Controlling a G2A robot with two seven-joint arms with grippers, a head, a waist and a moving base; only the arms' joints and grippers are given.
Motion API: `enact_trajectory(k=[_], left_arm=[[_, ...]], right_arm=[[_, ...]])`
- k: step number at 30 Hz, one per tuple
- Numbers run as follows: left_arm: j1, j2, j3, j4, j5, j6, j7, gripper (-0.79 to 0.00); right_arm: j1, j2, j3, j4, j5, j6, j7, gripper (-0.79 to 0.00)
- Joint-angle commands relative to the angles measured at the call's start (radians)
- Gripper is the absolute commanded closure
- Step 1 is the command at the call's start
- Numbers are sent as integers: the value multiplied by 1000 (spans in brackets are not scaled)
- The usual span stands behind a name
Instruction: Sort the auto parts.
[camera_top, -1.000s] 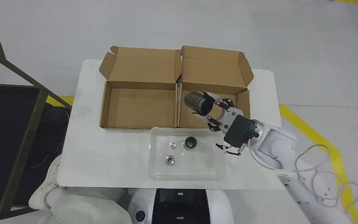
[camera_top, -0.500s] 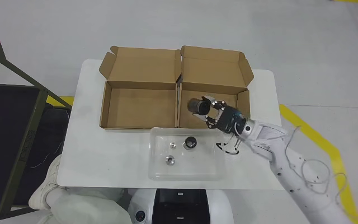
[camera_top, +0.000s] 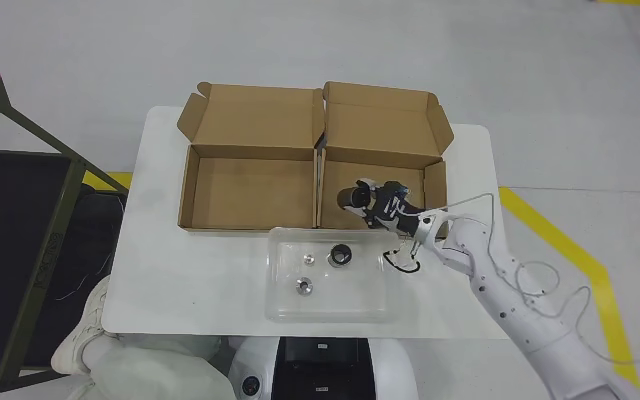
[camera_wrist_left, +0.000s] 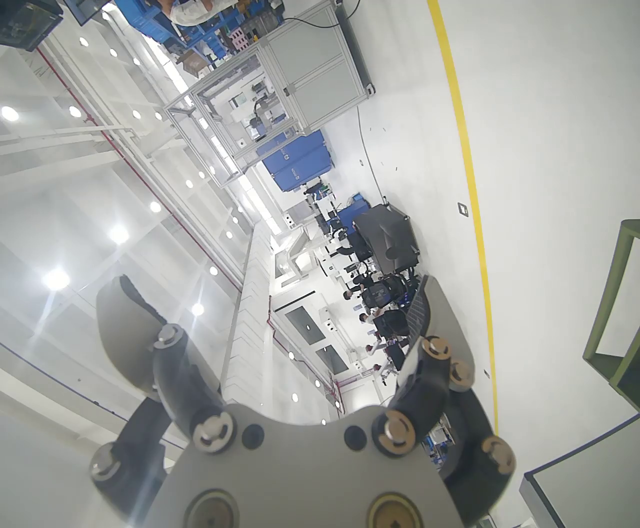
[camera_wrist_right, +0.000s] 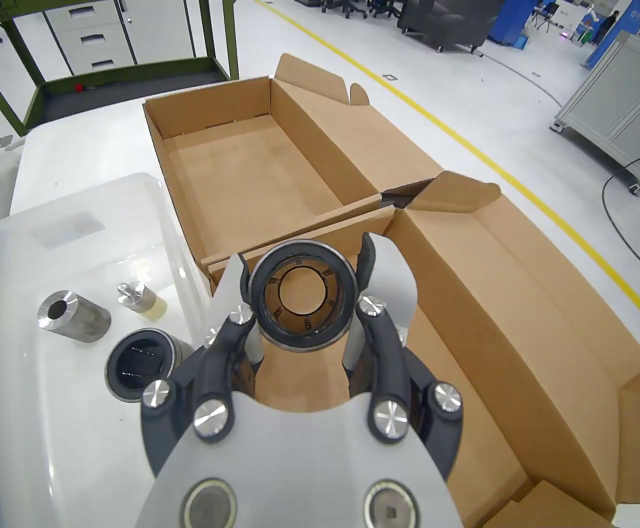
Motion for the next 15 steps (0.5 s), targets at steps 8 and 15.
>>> enact_trajectory(k=[8, 15], left_arm=[[0, 0, 0, 0, 0, 0, 0, -785], [0, 0, 0, 0, 0, 0, 0, -785]], right_arm=[[119, -59, -104, 173, 28, 2, 37, 0], [193, -105, -165, 284, 40, 0, 43, 0]])
